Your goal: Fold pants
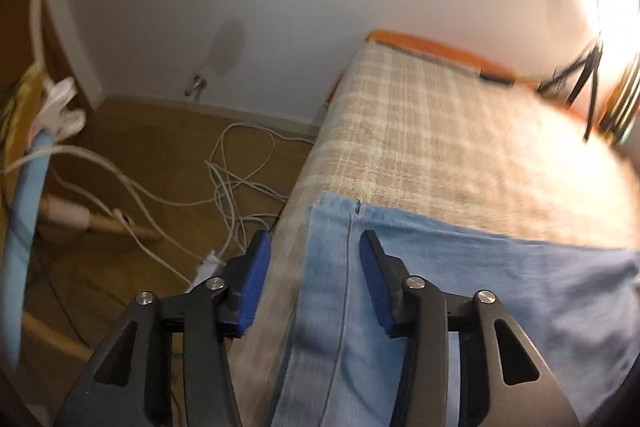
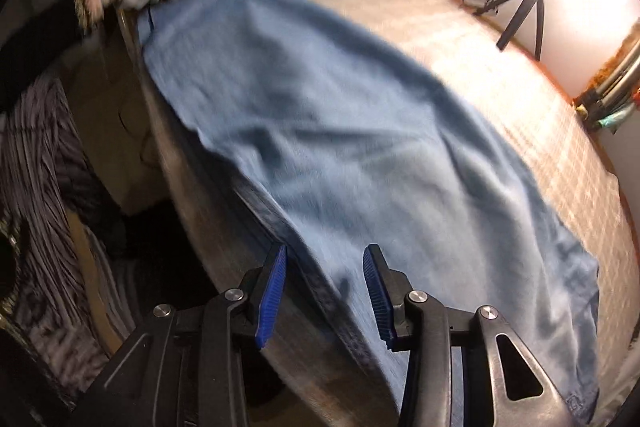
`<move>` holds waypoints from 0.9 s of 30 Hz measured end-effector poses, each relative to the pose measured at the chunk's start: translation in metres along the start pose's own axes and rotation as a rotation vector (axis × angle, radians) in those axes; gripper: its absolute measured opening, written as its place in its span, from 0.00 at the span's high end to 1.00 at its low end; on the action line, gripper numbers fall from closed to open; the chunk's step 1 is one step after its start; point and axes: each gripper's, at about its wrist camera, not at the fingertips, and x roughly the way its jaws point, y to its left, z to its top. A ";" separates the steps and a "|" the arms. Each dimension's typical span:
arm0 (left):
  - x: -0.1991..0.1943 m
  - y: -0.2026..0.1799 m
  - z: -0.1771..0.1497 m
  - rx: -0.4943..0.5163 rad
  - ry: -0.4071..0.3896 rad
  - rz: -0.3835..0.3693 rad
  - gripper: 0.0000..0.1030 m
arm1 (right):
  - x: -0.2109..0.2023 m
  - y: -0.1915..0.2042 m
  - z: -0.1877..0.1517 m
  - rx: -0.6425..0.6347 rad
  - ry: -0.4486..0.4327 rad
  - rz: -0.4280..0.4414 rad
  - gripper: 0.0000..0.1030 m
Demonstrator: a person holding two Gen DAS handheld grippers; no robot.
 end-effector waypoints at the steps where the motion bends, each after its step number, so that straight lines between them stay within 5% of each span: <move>1: -0.011 0.004 -0.004 -0.019 -0.009 -0.016 0.56 | -0.006 0.002 0.004 0.000 -0.027 0.003 0.56; 3: -0.028 0.011 -0.011 -0.061 -0.025 -0.038 0.55 | -0.011 0.004 0.009 0.001 -0.063 0.001 0.49; 9: -0.072 0.032 -0.061 -0.211 -0.021 -0.127 0.52 | -0.021 0.018 0.028 0.006 -0.163 0.046 0.48; 16: -0.059 0.044 -0.132 -0.398 0.072 -0.195 0.52 | -0.016 0.034 0.047 -0.028 -0.208 0.080 0.47; 27: -0.048 0.062 -0.146 -0.515 0.073 -0.154 0.52 | -0.010 0.038 0.049 -0.035 -0.209 0.083 0.47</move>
